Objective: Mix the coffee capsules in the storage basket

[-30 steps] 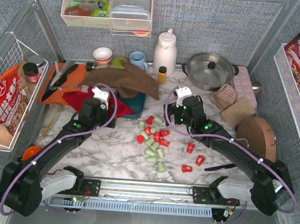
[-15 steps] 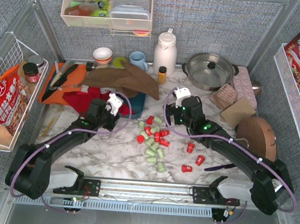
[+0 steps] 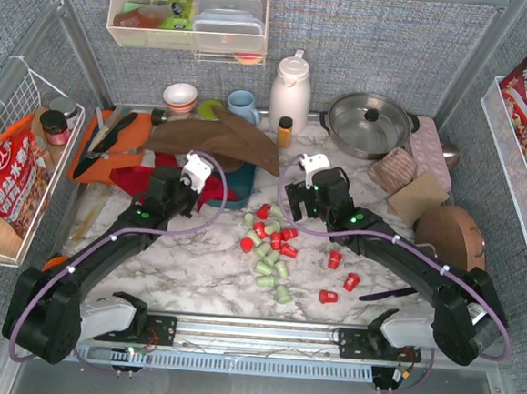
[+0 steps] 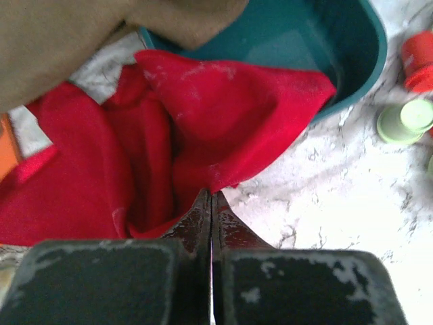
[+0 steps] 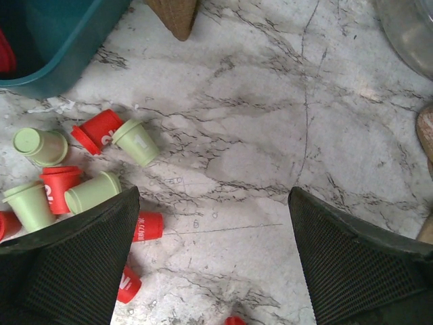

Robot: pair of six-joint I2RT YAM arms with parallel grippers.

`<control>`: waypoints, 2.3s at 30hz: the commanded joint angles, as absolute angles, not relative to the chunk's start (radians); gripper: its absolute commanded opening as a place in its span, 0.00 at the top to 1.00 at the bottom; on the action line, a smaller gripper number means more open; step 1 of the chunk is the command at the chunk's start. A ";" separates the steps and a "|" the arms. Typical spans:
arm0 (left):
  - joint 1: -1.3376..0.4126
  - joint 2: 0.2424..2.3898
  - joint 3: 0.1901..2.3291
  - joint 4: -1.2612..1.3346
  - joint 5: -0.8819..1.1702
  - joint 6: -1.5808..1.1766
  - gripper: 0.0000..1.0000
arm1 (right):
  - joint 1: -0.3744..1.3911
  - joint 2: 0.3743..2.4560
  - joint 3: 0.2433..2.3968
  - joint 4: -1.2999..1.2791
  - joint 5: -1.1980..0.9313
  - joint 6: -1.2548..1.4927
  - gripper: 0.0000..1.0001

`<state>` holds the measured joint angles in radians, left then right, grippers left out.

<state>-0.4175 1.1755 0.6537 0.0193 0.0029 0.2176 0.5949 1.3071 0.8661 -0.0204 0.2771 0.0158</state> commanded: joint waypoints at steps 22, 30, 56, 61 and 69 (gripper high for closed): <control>-0.409 1.081 0.954 0.306 -0.410 0.070 1.00 | 0.592 1.275 0.853 0.014 0.384 0.020 0.02; -0.241 1.275 1.239 0.329 -0.501 0.073 1.00 | 0.592 1.267 0.851 0.016 0.385 0.022 0.02; -0.011 1.569 1.146 0.352 -0.633 -0.190 1.00 | 0.588 1.305 0.844 0.030 0.416 0.019 0.01; 0.017 1.620 1.102 0.355 -0.658 -0.246 1.00 | 0.583 1.286 0.834 0.030 0.467 0.035 0.01; 0.018 1.643 1.076 0.306 -0.769 -0.315 0.15 | 0.577 1.245 0.798 0.046 0.460 0.083 0.02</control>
<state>0.0158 1.6554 1.0817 0.3103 -0.7322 -0.2771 0.5762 1.2636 0.8116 0.0116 0.4530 0.0448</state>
